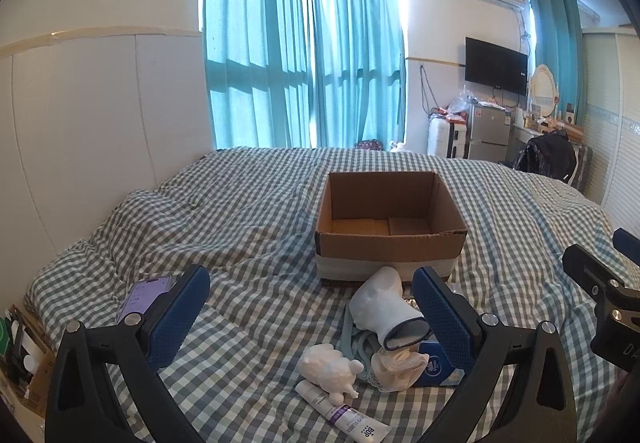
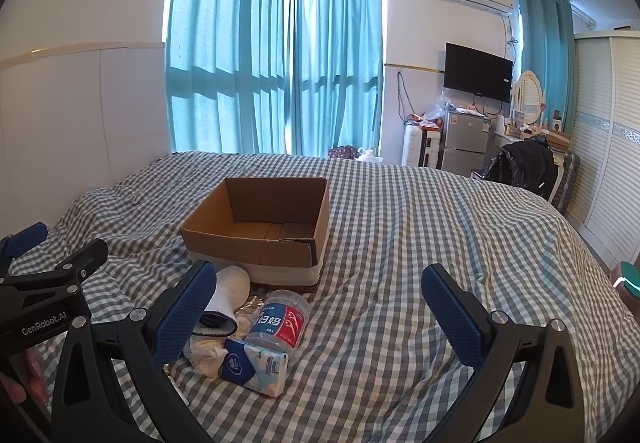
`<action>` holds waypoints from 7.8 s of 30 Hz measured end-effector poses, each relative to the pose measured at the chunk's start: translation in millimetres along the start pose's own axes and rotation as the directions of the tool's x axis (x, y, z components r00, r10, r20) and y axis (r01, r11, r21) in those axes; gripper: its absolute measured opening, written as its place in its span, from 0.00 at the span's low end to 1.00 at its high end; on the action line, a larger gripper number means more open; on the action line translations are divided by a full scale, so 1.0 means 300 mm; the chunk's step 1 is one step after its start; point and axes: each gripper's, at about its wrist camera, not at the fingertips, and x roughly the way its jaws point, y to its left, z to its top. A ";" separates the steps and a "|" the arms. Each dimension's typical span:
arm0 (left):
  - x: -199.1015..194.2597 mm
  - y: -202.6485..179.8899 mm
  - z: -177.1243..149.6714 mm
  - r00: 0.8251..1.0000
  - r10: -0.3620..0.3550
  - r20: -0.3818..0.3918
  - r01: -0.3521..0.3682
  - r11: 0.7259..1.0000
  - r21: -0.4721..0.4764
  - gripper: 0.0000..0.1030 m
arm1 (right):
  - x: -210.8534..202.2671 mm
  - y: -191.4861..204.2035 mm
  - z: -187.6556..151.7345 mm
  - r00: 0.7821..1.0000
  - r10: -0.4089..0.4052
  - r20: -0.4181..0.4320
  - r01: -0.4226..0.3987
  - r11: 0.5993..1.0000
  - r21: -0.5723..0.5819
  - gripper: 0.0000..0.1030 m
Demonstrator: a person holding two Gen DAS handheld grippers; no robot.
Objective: Organize objects
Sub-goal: 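Move both tools toward the items in front of the box, then grasp the white plush lamb with left tool while right tool grasps the tissue pack, then carry lamb and tissue pack into the box and open both tools, then move both tools back toward the sock and water bottle, then grasp the white sock with left tool while right tool grasps the swab jar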
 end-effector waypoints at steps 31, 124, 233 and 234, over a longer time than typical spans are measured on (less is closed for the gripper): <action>0.366 -0.032 -0.324 0.940 0.006 -0.341 0.022 0.997 0.080 0.99 | 0.410 0.081 -0.325 0.911 0.114 -0.396 -0.135 0.991 -0.024 0.92; 1.021 -0.243 0.212 0.931 -0.232 -0.283 0.280 0.949 0.142 0.64 | 1.169 0.054 0.231 0.903 0.251 -0.348 -0.292 0.954 -0.068 0.23; 0.371 -0.007 -0.110 0.943 -0.236 -0.236 0.230 0.972 -0.055 0.40 | 0.638 0.148 -0.267 0.877 0.140 -0.459 -0.141 0.989 0.033 0.66; 0.358 -0.014 -0.106 0.943 -0.238 -0.234 0.233 0.971 -0.050 0.40 | 0.621 0.138 -0.260 0.882 0.149 -0.448 -0.145 0.989 0.043 0.65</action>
